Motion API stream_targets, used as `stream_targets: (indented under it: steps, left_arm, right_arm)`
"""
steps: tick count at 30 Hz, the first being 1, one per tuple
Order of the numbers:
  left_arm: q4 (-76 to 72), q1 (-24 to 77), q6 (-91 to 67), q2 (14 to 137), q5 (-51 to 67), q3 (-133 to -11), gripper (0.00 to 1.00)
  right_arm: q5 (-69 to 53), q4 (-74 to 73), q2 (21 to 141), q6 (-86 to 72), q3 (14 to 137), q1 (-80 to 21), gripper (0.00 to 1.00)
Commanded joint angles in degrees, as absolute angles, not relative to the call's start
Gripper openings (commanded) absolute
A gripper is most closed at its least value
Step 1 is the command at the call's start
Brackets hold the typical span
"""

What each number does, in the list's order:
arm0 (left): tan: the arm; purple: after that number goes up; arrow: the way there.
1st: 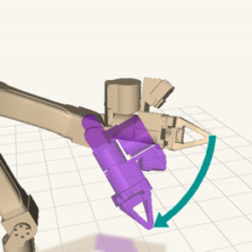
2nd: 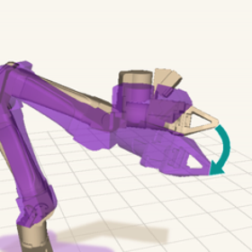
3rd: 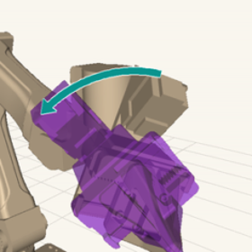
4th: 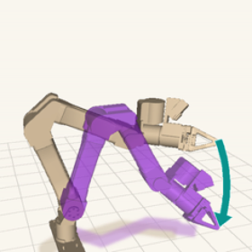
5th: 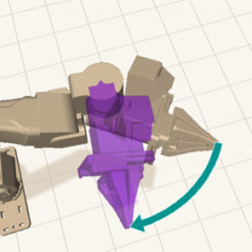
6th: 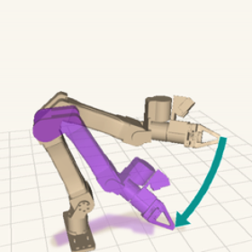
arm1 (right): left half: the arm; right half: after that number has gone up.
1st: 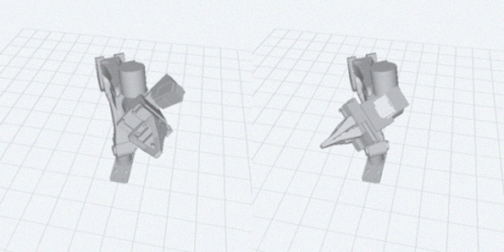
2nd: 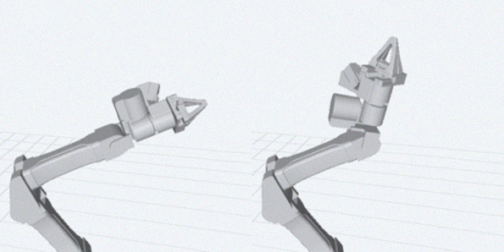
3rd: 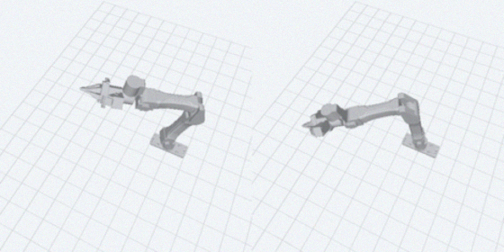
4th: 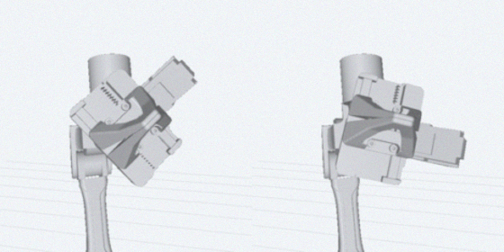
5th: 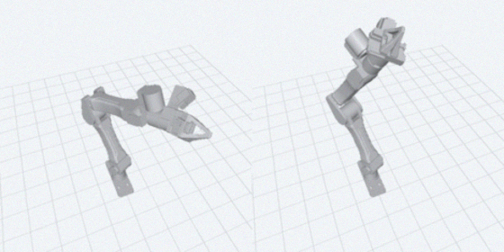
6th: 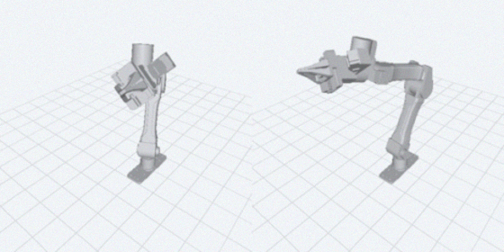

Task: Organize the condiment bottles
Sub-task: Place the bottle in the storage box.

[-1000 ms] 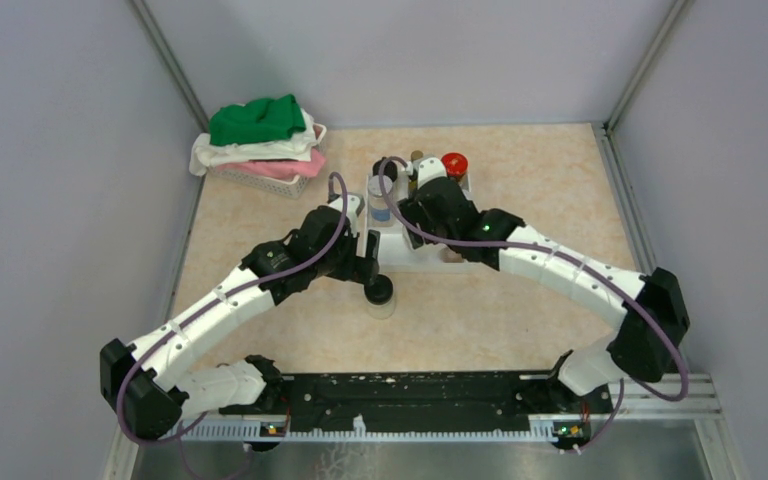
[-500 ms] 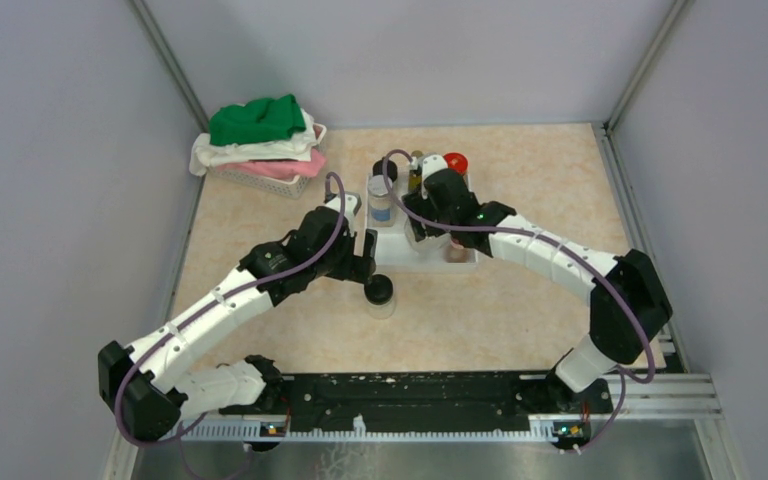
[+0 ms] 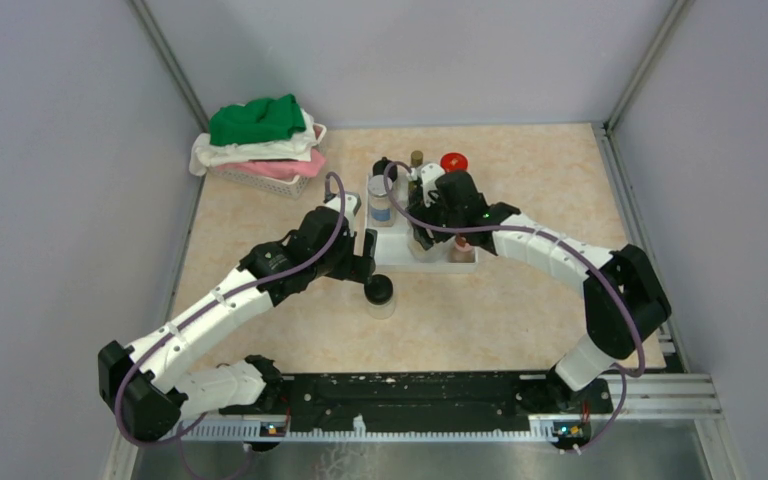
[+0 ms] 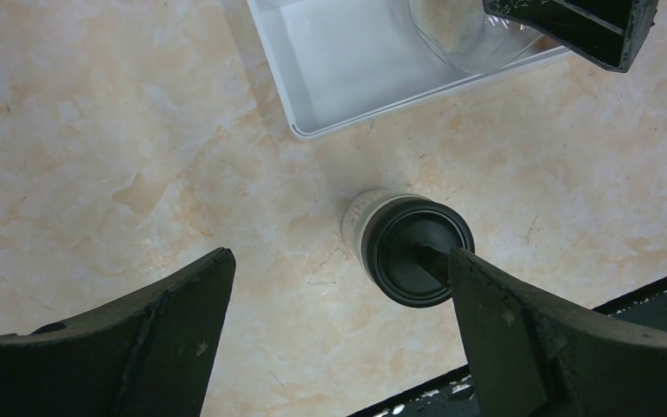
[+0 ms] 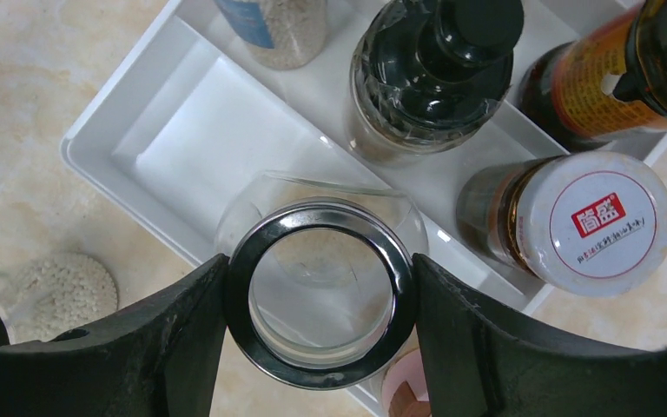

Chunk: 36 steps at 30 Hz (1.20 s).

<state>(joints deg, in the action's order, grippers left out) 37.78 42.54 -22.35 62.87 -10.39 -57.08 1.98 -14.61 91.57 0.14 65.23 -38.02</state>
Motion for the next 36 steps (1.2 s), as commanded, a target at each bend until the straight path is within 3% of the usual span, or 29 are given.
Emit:
stream_targets:
  steps: [1,5,12,14,22,23,25,36]
  left_arm:
    - [37.8,42.7,-21.5,62.8,-11.3,-57.5,0.99]
    - [38.8,42.7,-21.0,62.8,-11.7,-58.4,0.99]
    - [39.8,42.7,-20.4,63.1,-12.3,-58.9,0.99]
    - [39.9,42.7,-20.3,63.4,-12.4,-59.1,0.99]
    - [39.5,42.6,-20.3,64.9,-12.4,-59.5,0.99]
    - [39.4,42.6,-20.3,64.9,-12.4,-59.5,0.99]
    - [39.1,42.6,-20.4,65.1,-12.2,-59.6,0.99]
    - [38.8,42.6,-20.6,64.6,-11.2,-59.7,0.99]
  right_arm:
    - [-6.4,-12.5,90.3,7.8,66.6,-35.5,0.53]
    - [-10.5,-13.6,91.3,13.6,67.3,-34.5,0.54]
    - [-22.7,-19.4,95.6,22.5,71.3,-30.7,0.4]
    - [-23.8,-19.9,96.3,23.7,72.1,-30.4,0.4]
    - [-21.9,-19.5,99.5,22.9,74.8,-30.5,0.62]
    - [-22.1,-18.9,99.3,21.9,74.6,-30.6,0.7]
    - [-21.5,-17.9,98.6,20.7,74.2,-30.9,0.76]
    - [-9.5,-10.4,89.2,11.2,69.9,-31.0,0.86]
